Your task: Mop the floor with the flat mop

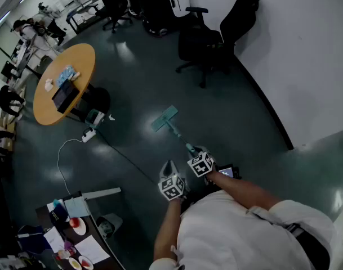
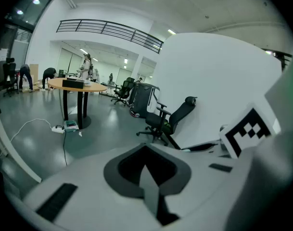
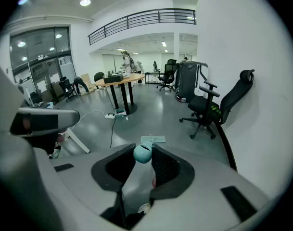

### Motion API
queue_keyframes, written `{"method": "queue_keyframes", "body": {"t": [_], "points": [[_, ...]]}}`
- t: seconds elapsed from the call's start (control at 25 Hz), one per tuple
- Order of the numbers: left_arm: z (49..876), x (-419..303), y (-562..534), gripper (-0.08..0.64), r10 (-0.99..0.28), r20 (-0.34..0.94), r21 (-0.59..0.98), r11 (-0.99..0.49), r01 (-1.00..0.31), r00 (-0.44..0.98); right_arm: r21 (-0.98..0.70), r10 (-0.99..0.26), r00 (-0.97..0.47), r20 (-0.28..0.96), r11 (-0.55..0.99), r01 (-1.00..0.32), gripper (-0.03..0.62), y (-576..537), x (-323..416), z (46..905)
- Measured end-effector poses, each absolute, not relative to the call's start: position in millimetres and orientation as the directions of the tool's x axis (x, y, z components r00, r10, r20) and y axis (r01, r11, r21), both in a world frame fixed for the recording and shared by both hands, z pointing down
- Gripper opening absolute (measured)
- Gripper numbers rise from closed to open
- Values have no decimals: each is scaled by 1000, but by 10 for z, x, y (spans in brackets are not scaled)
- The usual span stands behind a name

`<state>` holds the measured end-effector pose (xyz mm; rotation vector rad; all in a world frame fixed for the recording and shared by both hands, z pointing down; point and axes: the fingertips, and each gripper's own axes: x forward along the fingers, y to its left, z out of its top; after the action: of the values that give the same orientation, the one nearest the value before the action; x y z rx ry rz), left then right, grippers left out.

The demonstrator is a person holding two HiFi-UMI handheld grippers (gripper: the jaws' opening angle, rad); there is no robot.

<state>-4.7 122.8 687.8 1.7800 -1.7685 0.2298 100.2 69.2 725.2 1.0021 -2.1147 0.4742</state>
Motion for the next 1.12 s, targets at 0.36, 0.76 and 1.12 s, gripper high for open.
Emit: {"method": "queue_keyframes", "body": {"t": [0.36,0.76,1.12], "points": [[6854,-66,1186,2,-848,522,290,81,-953,87,-17,-508,-427,749,628,-778,110,651,970,7189],[6808,-95,1168,2,-853,518,252,75,-965,69,-13,-503,-415,758,625,-781,110,679,987,7205],[6797,-166,924,2,-853,521,238,119,-964,24,-23,-503,-445,741,643,-766,110,445,888,7145]]}}
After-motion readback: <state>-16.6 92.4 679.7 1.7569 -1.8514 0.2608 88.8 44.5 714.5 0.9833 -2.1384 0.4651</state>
